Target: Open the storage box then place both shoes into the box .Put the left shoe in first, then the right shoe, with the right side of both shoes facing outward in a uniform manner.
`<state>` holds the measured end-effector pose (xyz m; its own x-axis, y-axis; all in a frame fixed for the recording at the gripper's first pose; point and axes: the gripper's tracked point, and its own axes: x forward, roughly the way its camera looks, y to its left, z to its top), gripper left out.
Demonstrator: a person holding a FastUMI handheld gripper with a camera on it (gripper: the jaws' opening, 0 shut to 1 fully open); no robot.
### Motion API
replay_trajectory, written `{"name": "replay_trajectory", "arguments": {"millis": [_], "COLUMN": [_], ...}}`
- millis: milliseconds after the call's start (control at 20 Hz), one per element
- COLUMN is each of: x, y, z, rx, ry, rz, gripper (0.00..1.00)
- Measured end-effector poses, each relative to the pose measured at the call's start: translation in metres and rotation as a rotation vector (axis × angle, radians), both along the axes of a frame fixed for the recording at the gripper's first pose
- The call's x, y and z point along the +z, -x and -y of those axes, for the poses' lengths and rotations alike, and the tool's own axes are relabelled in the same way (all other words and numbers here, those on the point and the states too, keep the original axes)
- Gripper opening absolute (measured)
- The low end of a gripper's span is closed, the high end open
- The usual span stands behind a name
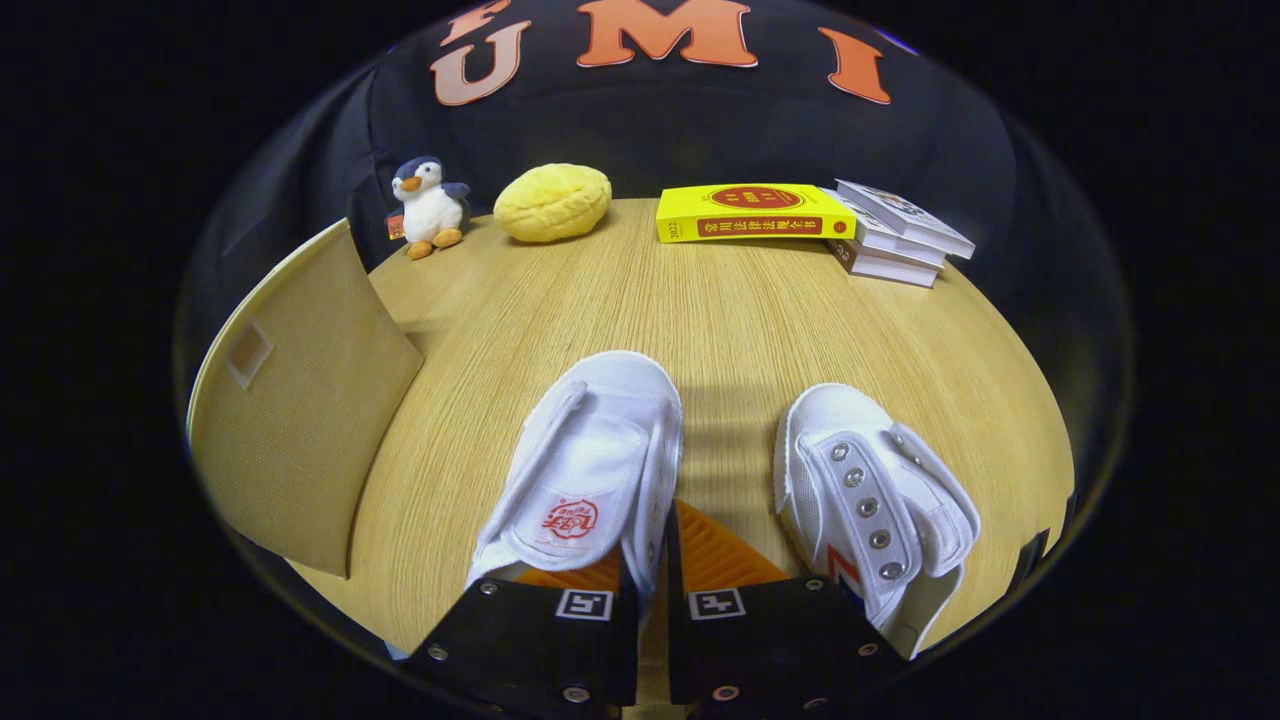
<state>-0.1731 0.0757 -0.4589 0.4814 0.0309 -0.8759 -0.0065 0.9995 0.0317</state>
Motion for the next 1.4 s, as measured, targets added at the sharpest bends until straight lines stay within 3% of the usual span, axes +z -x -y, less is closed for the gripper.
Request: {"name": "replay_trajectory", "arguments": {"millis": [150,750,1400], "x": [0.001,0.028,0.127], "y": [-0.002,-0.013,-0.054], "z": [0.001,0.006,-0.013], "rx": [-0.017,-0.069,-0.085], "ry": [-0.022,-0.062,-0.136], "rz": [-0.022,0.018,0.118], "gripper": [0.04,0.02,0.01]}}
